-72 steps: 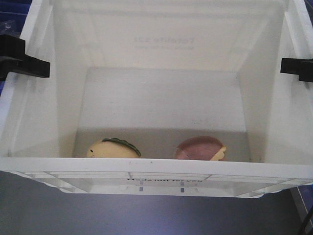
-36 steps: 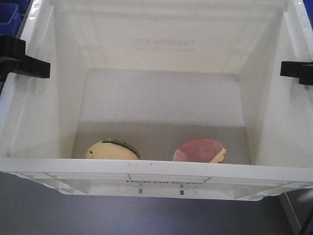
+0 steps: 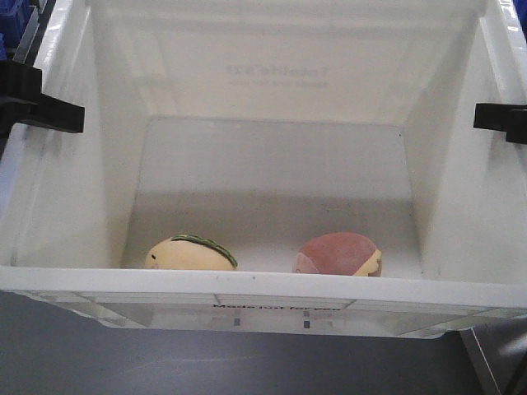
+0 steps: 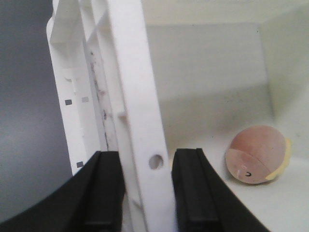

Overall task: Place moving items into box and shelve
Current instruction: 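Keep holding the tote level with both grippers during driving, then hold the tote by both rims while the base drives toward the blue-bin shelf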

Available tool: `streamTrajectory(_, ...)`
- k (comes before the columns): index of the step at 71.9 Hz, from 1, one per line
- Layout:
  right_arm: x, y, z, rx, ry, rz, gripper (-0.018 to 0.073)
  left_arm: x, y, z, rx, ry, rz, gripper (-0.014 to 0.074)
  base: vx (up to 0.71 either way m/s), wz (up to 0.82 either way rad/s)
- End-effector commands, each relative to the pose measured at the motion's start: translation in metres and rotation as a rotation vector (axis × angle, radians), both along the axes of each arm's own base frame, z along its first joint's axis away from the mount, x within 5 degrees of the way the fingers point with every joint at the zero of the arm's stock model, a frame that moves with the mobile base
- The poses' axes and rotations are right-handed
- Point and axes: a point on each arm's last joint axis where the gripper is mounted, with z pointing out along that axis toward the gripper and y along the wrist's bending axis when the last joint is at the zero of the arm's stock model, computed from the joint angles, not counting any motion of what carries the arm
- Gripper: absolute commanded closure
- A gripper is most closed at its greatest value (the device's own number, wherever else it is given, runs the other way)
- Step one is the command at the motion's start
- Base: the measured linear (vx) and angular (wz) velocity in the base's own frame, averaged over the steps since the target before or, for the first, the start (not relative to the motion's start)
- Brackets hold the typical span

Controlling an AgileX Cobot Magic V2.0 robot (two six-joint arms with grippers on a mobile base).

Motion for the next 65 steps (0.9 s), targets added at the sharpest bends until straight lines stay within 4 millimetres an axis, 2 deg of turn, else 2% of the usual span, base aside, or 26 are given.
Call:
streamTrajectory(1,-0.0033,0.0028,0.027,0.079,-0.157,-0.009,0.0565,-0.002,-0.004,0.0275,-0.131,-0.173,0.016,0.0596,0.49,-0.03)
streamTrajectory(65,-0.0033,0.0028,0.027,0.079,-0.157,-0.009,0.0565,-0.002,-0.004,0.0275,-0.131,-0.173,0.016,0.0596,0.5,0.02)
